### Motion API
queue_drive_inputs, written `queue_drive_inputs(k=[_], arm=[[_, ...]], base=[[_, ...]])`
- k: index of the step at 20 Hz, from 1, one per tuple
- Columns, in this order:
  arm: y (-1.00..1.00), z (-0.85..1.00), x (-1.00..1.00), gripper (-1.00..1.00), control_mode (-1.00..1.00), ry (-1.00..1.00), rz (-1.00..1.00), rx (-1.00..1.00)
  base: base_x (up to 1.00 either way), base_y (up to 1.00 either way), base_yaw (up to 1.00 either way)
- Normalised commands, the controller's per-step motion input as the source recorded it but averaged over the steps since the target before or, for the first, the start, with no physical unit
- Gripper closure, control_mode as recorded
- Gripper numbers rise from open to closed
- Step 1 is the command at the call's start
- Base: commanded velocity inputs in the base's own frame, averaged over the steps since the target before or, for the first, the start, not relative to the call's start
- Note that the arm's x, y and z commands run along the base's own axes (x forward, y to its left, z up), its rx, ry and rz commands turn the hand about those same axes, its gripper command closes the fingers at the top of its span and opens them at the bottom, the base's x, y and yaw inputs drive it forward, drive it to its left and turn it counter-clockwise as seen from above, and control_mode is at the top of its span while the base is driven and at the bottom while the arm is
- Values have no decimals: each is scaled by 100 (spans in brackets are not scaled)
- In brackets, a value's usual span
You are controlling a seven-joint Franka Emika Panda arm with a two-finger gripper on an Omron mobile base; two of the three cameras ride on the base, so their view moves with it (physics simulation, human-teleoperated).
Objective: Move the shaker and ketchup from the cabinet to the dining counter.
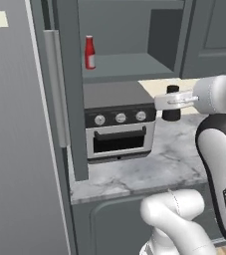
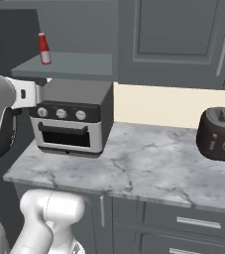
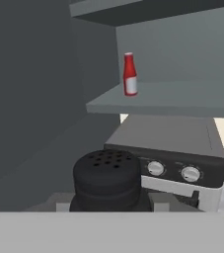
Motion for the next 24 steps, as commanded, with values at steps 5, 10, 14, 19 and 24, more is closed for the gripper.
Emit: queue_drive_inputs(k=[5,10,14,19,24], arm=[[0,0,0,100,100,0,0,0],[0,0,0,100,100,0,0,0],[0,0,0,100,100,0,0,0],[0,0,0,100,100,0,0,0],[0,0,0,100,100,0,0,0]], base=[[-73,-5,-16],[-71,0,-38],[-59,5,-53],[-53,11,-62],[-49,14,-66]])
